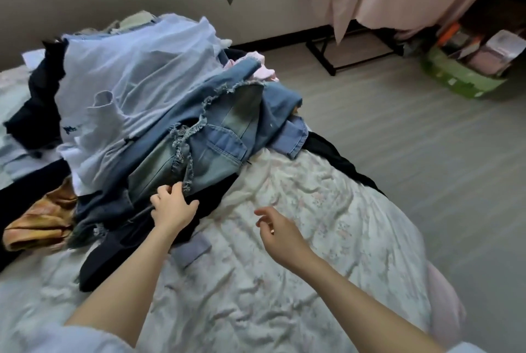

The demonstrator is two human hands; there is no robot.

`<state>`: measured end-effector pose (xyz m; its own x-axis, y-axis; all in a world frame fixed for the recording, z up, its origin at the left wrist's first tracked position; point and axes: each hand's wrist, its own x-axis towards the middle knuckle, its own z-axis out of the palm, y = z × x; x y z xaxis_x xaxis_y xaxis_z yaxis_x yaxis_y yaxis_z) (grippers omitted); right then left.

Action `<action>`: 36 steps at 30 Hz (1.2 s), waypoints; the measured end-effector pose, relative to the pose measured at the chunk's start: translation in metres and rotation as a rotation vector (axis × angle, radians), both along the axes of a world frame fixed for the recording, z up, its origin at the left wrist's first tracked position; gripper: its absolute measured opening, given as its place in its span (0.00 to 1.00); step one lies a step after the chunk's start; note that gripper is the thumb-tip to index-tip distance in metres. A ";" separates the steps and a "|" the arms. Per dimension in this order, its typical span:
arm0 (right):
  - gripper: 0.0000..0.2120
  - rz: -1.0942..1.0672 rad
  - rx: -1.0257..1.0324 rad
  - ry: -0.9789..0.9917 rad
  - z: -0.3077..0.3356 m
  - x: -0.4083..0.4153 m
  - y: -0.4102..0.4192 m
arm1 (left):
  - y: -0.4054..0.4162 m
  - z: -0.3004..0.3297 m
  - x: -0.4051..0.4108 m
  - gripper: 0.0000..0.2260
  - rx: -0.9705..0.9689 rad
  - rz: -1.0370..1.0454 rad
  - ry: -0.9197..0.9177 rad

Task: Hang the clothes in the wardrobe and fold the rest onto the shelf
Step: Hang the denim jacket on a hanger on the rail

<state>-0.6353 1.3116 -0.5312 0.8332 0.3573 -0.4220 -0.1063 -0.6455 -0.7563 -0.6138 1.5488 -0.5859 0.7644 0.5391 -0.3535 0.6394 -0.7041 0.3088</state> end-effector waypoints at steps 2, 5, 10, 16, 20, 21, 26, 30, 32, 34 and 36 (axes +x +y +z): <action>0.17 0.005 -0.023 -0.018 -0.006 0.006 -0.004 | -0.005 -0.005 0.004 0.13 0.067 0.034 -0.169; 0.18 0.029 -0.088 -0.114 -0.004 0.010 -0.009 | -0.027 0.006 -0.009 0.04 -0.099 -0.025 -0.365; 0.34 0.335 -0.172 -0.420 0.035 0.014 -0.011 | -0.080 0.053 -0.070 0.02 -0.247 -0.368 -0.524; 0.16 0.606 -0.348 -0.398 0.094 -0.003 -0.041 | -0.131 0.132 -0.100 0.06 -0.384 -0.617 -0.676; 0.05 0.388 -0.261 -0.387 0.143 -0.048 -0.106 | -0.157 0.169 -0.124 0.07 -0.395 -0.607 -0.700; 0.06 0.311 -0.227 -0.394 0.153 -0.061 -0.122 | -0.167 0.177 -0.128 0.07 -0.401 -0.638 -0.684; 0.09 -0.147 -0.062 -0.431 0.222 -0.134 -0.213 | -0.245 0.215 -0.156 0.06 -0.375 -0.914 -0.684; 0.18 -0.345 -0.040 -0.463 0.263 -0.201 -0.291 | -0.319 0.253 -0.193 0.11 -0.414 -0.988 -0.543; 0.13 -0.438 -0.062 -0.481 0.274 -0.230 -0.321 | -0.356 0.277 -0.209 0.16 -0.479 -1.026 -0.523; 0.06 -0.603 -0.087 -0.510 0.285 -0.271 -0.352 | -0.396 0.306 -0.233 0.15 -0.607 -1.048 -0.494; 0.12 -0.731 -0.094 -0.552 0.291 -0.314 -0.376 | -0.433 0.334 -0.261 0.14 -0.803 -1.072 -0.396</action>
<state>-0.9491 0.9352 -0.2407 0.9300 -0.3532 0.1015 -0.1519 -0.6210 -0.7690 -0.8750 1.1155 -0.2515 0.7914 -0.6092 0.0511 -0.3154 -0.3353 0.8878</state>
